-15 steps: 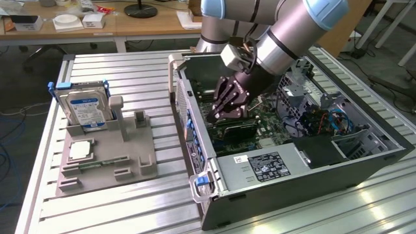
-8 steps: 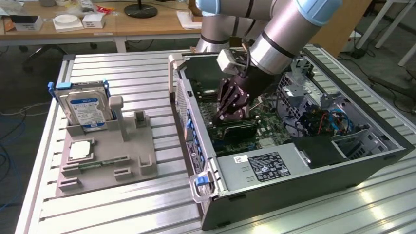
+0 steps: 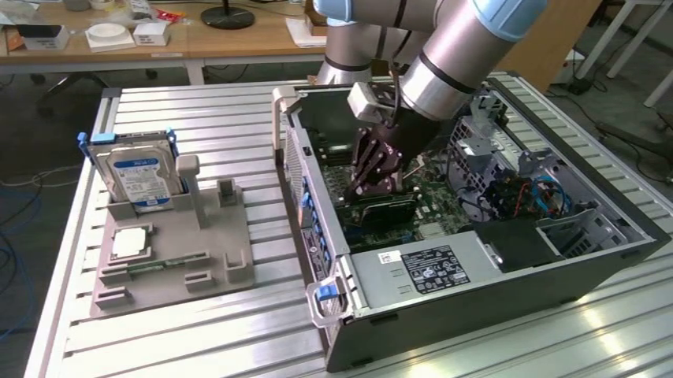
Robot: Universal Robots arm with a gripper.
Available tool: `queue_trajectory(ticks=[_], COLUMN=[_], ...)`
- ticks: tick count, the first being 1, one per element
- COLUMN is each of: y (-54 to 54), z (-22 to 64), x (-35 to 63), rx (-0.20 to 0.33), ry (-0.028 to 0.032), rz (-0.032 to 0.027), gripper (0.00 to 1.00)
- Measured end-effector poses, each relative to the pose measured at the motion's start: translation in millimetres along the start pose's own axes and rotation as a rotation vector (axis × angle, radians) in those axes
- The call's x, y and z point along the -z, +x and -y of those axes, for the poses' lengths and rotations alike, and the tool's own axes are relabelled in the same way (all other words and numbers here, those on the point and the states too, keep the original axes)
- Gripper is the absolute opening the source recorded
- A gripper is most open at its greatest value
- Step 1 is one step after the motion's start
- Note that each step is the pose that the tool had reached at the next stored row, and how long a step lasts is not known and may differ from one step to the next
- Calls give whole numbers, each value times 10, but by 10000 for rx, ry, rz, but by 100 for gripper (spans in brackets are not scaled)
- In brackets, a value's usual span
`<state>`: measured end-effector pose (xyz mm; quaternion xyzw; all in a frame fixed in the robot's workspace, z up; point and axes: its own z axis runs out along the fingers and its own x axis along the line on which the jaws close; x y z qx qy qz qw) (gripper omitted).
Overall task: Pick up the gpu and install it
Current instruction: 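Press down on the gpu until it lock into place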
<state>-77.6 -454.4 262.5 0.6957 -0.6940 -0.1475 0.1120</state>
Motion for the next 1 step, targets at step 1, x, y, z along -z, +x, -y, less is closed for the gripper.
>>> queue_trajectory(ticks=[1], y=[0], z=[0], x=[0], rx=[0], ry=[-1], rz=[-1], gripper=[10])
